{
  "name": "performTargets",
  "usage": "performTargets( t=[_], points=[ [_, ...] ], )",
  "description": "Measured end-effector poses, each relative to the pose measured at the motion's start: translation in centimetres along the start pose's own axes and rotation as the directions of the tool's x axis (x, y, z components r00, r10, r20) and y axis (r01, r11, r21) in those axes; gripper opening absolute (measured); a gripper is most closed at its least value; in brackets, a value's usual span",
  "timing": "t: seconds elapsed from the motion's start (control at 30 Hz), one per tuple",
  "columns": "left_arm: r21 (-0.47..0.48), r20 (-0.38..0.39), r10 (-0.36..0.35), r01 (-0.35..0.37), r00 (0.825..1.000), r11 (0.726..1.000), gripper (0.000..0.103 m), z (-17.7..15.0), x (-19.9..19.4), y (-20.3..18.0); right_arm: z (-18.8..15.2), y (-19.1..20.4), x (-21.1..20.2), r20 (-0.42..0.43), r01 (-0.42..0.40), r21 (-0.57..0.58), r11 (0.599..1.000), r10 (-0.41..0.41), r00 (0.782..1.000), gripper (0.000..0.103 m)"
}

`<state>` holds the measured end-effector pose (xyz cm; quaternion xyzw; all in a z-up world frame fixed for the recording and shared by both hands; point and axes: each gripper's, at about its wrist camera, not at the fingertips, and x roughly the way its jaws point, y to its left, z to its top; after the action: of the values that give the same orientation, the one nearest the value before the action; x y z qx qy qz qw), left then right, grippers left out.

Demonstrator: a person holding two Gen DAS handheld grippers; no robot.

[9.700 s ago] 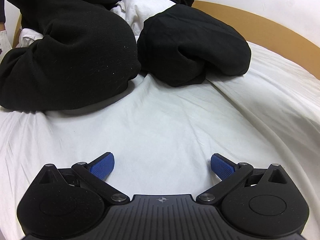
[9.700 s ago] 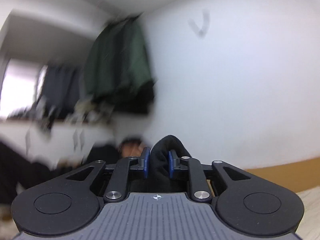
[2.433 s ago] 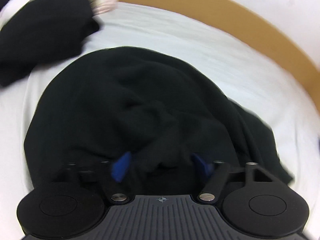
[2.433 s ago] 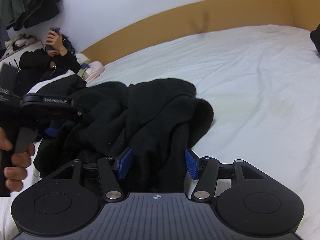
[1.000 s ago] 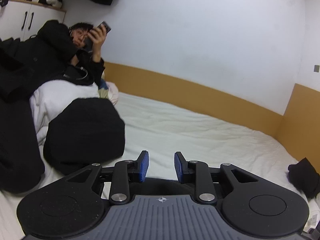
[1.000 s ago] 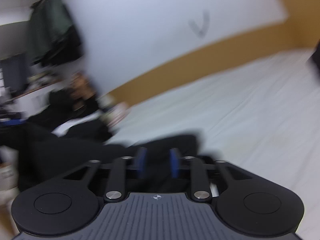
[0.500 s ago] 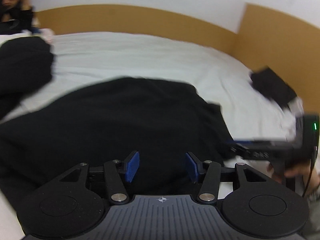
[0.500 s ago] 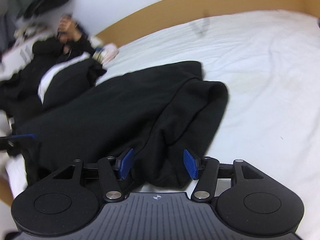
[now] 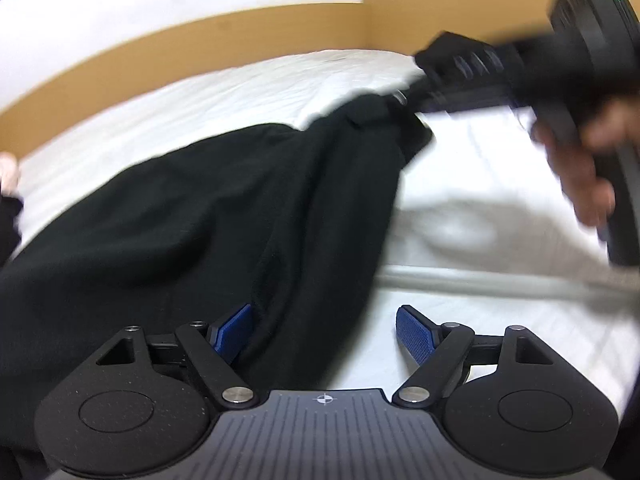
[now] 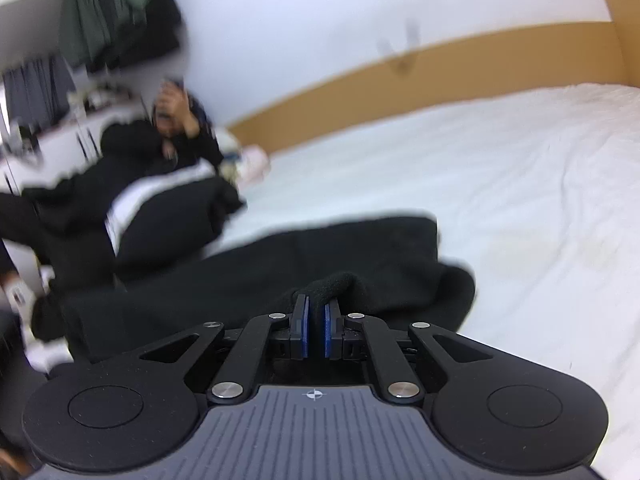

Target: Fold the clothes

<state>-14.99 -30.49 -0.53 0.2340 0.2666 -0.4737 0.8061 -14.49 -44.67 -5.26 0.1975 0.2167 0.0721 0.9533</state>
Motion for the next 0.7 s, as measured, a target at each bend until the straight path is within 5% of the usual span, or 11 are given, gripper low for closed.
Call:
performTargets(
  t=[0.13, 0.3, 0.4, 0.7],
  points=[
    [0.061, -0.013, 0.071, -0.070, 0.997, 0.996, 0.077, 1.1, 1.7, -1.1, 0.5, -1.3, -0.3, 0.005, -0.009, 0.041, 0.999, 0.009, 1.000, 0.007],
    [-0.040, 0.010, 0.109, -0.108, 0.994, 0.993, 0.030, 2.7, 2.2, 1.0, 0.7, -2.3, -0.7, 0.061, -0.063, 0.074, 0.995, 0.059, 0.996, 0.007],
    [-0.082, 0.061, 0.126, -0.121, 0.990, 0.989, 0.014, 3.2, 1.4, 2.6, 1.1, -4.4, -2.6, 0.091, -0.090, 0.092, 0.992, 0.081, 0.992, 0.008],
    [-0.155, 0.322, 0.155, -0.110, 0.934, 0.982, 0.010, 6.7, -6.3, 6.2, 1.9, -5.8, -3.5, 0.156, -0.129, 0.159, 0.979, 0.104, 0.982, 0.008]
  ],
)
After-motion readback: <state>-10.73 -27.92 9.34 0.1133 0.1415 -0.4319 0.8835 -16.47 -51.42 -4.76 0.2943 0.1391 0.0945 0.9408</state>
